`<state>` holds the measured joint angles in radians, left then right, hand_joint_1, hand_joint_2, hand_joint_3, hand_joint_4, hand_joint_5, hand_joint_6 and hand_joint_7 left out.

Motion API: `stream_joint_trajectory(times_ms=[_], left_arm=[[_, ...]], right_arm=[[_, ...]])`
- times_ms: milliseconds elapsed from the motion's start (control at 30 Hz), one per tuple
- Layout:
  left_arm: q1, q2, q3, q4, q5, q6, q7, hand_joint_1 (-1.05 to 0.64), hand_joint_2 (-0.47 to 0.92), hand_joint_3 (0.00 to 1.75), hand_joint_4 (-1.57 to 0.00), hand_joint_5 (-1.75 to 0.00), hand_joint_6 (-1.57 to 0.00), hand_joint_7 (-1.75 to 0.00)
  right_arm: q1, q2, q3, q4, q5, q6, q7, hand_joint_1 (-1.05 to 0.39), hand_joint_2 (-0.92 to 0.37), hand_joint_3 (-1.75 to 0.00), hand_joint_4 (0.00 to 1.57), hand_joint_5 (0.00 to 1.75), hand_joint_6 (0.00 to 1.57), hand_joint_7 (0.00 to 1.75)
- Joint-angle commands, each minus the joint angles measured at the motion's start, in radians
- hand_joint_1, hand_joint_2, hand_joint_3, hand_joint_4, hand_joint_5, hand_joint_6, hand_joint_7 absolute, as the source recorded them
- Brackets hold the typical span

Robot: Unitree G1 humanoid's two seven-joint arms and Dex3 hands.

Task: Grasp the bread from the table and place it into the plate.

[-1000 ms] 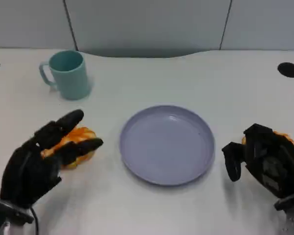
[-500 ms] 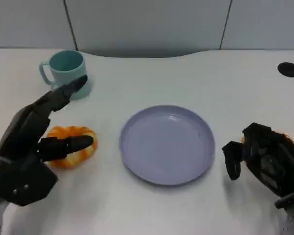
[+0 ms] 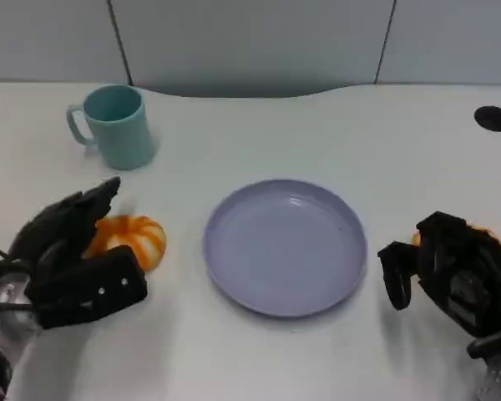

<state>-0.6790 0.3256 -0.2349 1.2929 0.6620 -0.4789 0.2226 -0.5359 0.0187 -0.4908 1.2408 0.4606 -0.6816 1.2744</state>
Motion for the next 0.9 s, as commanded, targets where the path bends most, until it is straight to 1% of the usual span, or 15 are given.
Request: stream_joint_trajectory(times_ms=[33,100,133,167,200,233,267,367,433,500,633,700,767,800,900], left_arm=[[-0.011,-0.012,0.012,0.04,-0.07,0.063,-0.078,-1.02,0.91,0.03,-0.05,-0.03,-0.06,-0.02],[-0.006,-0.021,0.014,0.046,-0.092,0.074,-0.083,-0.97,0.88,0.01,-0.13,-0.08,-0.11,-0.04],[-0.001,-0.026,0.011,0.048,-0.099,0.075,-0.077,-0.9,0.86,0.01,-0.22,-0.13,-0.15,-0.06],[0.002,-0.029,0.009,0.05,-0.103,0.077,-0.071,-0.77,0.82,0.0,-0.35,-0.2,-0.26,-0.09],[0.003,-0.037,0.008,0.053,-0.108,0.088,-0.07,-0.71,0.81,0.0,-0.4,-0.23,-0.32,-0.1],[0.004,-0.042,0.006,0.055,-0.113,0.096,-0.07,-0.56,0.79,0.0,-0.55,-0.26,-0.51,-0.1],[0.002,-0.049,0.0,0.056,-0.115,0.108,-0.066,-0.51,0.79,0.0,-0.6,-0.25,-0.59,-0.07],[-0.004,-0.063,-0.023,0.053,-0.106,0.12,-0.033,-0.21,0.8,0.01,-1.03,-0.27,-1.02,-0.12],[-0.001,-0.066,-0.022,0.052,-0.115,0.101,-0.012,-0.14,0.81,0.01,-1.12,-0.27,-1.13,-0.14],[-0.003,-0.062,-0.021,0.051,-0.12,0.08,0.014,-0.11,0.82,0.01,-1.14,-0.28,-1.15,-0.14],[-0.023,-0.045,-0.023,0.043,-0.123,0.044,0.072,-0.1,0.81,0.0,-1.12,-0.3,-1.15,-0.13],[-0.043,-0.033,-0.001,0.035,-0.147,0.012,0.082,-0.07,0.82,0.0,-1.09,-0.29,-1.13,-0.11],[-0.047,-0.03,0.004,0.034,-0.154,0.0,0.084,-0.06,0.82,0.0,-1.08,-0.29,-1.13,-0.11],[-0.06,-0.024,0.011,0.024,-0.162,-0.035,0.103,-0.06,0.82,0.0,-1.07,-0.3,-1.13,-0.1],[-0.105,-0.017,0.032,-0.017,-0.188,-0.137,0.13,-0.14,0.82,0.0,-1.08,-0.33,-1.13,-0.1]], right_arm=[[-0.009,0.005,-0.033,-0.006,0.047,0.011,0.037,-0.51,-0.92,-0.08,0.94,1.75,0.86,1.52],[-0.008,0.016,-0.046,-0.009,0.068,0.015,0.053,-0.5,-0.92,-0.07,0.94,1.75,0.86,1.51],[-0.008,0.014,-0.045,-0.007,0.064,0.012,0.05,-0.49,-0.92,-0.07,0.93,1.75,0.86,1.51],[-0.008,0.011,-0.044,-0.004,0.063,0.02,0.048,-0.5,-0.92,-0.07,0.92,1.75,0.88,1.46],[-0.009,0.011,-0.046,-0.001,0.066,0.024,0.05,-0.49,-0.92,-0.06,0.92,1.75,0.9,1.42],[-0.009,0.011,-0.048,0.001,0.068,0.028,0.05,-0.47,-0.92,-0.05,0.93,1.75,0.92,1.39],[-0.01,0.013,-0.05,-0.001,0.072,0.028,0.055,-0.47,-0.92,-0.05,0.94,1.75,0.93,1.38],[-0.006,0.009,-0.036,-0.005,0.053,0.001,0.042,-0.49,-0.92,-0.07,0.94,1.75,0.92,1.4],[-0.006,0.012,-0.04,-0.006,0.062,0.014,0.048,-0.49,-0.92,-0.07,0.94,1.75,0.91,1.39],[-0.008,0.014,-0.043,-0.008,0.069,0.019,0.057,-0.49,-0.92,-0.07,0.93,1.75,0.91,1.33],[-0.008,0.017,-0.04,-0.012,0.068,0.024,0.048,-0.48,-0.92,-0.07,0.93,1.75,0.93,1.28],[-0.006,0.007,-0.02,-0.015,0.044,0.018,0.028,-0.51,-0.92,-0.09,0.93,1.75,0.89,1.39],[-0.005,0.004,-0.012,-0.018,0.036,0.015,0.018,-0.52,-0.92,-0.1,0.93,1.75,0.88,1.41],[-0.01,0.006,-0.019,-0.015,0.045,0.03,0.02,-0.52,-0.92,-0.1,0.93,1.75,0.88,1.41],[-0.016,0.015,-0.03,-0.011,0.055,0.018,0.027,-0.48,-0.92,-0.08,0.93,1.75,0.88,1.43]])
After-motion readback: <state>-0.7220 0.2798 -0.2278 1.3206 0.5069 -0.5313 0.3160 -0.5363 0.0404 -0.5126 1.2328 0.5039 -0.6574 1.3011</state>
